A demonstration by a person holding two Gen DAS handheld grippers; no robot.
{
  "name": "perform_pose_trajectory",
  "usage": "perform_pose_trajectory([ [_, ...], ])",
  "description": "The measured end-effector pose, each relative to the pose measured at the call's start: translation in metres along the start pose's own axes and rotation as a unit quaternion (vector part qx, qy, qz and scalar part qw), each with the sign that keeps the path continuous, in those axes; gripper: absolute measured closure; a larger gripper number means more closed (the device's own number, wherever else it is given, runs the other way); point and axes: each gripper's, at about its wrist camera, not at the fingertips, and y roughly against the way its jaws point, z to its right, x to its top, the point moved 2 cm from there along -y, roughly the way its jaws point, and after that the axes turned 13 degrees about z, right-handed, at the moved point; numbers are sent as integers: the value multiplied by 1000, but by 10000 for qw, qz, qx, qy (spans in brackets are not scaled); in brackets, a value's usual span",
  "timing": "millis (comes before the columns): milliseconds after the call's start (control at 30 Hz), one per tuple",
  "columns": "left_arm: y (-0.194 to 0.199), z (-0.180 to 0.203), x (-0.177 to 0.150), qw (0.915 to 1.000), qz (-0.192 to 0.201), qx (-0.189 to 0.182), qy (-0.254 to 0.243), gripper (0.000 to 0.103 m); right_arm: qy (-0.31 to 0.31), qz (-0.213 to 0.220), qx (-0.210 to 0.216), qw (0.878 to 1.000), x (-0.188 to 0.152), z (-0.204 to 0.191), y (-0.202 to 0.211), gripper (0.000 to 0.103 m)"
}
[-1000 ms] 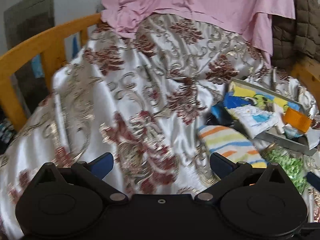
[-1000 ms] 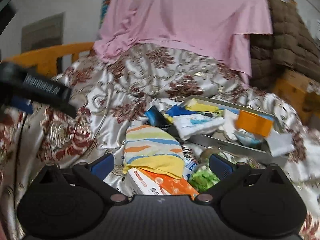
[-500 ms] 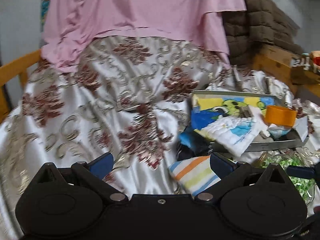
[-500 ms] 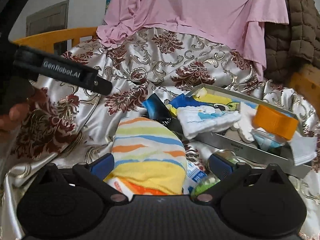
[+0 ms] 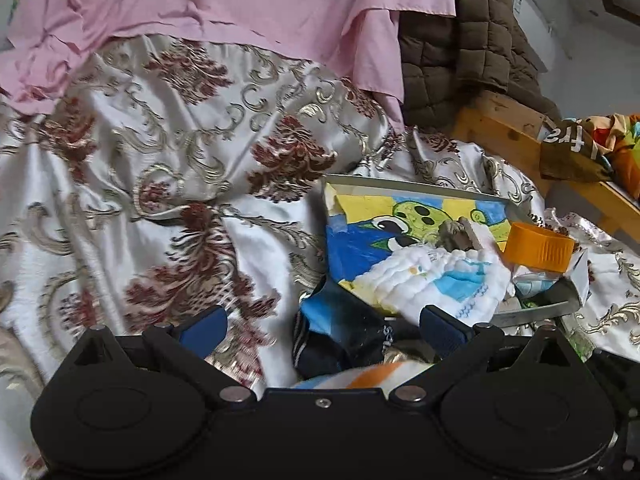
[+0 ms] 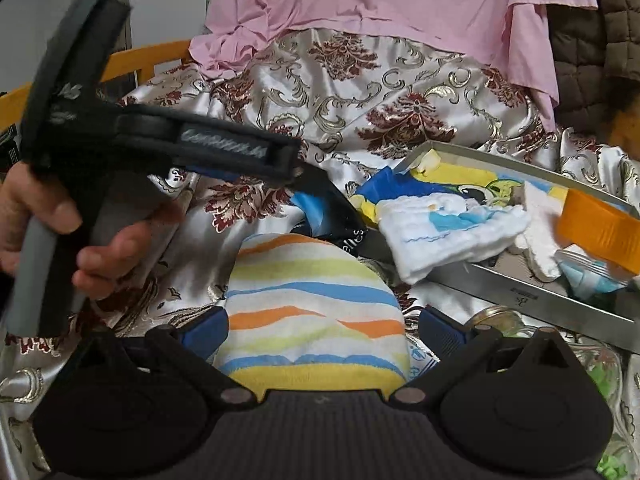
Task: Organize soft objects
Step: 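Grasp the striped sock with the right tool while the left tool grasps the dark blue cloth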
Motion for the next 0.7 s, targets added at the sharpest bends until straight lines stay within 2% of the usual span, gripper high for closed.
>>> perform_pose_trajectory([
  [167,-23,3,0,9987,-209,-432,-146,1,62,-220,-81,9997,-4,-1,-10,0],
  [400,-48,1,-20,9935,-819,-703,-367,5,220,-449,-212,9985,-3,-6,-21,0],
  [567,-57,-6,-28,9926,-916,-757,-256,6,284,-583,-267,9975,-5,-7,-28,0],
  [700,-60,-3,-32,9916,-892,-855,-384,8,405,-622,-309,9968,-5,-10,-31,0],
])
